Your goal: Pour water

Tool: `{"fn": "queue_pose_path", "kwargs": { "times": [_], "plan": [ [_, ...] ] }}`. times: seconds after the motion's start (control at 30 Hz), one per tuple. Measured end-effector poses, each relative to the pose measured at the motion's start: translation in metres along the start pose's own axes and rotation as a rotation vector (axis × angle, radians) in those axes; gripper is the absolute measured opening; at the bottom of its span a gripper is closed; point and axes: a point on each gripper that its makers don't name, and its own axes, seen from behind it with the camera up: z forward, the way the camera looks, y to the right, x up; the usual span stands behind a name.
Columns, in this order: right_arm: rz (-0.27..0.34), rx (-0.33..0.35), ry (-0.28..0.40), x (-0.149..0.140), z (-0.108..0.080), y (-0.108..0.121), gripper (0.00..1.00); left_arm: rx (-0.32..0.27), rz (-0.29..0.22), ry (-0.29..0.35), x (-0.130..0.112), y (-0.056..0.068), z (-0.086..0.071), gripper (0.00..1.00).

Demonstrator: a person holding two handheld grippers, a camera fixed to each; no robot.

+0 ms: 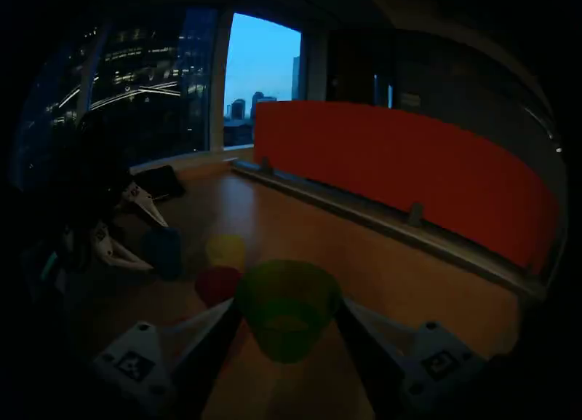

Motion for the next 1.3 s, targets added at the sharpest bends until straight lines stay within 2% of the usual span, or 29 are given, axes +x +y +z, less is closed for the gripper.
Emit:
{"fn": "queue_pose_path", "kwargs": {
  "times": [0.27, 0.53, 0.97, 1.3],
  "plan": [
    [0.004, 0.02, -0.059, -0.021, 0.01, -0.003, 0.93, -0.021, -0.019, -0.031, -0.016, 0.003, 0.012, 0.88],
    [0.009, 0.027, -0.093, -0.037, 0.019, -0.005, 0.93, -0.037, -0.032, -0.039, -0.024, 0.007, 0.017, 0.88],
    [0.013, 0.032, -0.123, -0.053, 0.027, -0.008, 0.94, -0.048, -0.06, -0.041, -0.032, 0.007, 0.017, 0.89],
    [0.029, 0.035, -0.142, -0.064, 0.035, -0.01, 0.95, -0.051, -0.069, -0.075, -0.045, 0.006, 0.015, 0.9]
  ]
}}
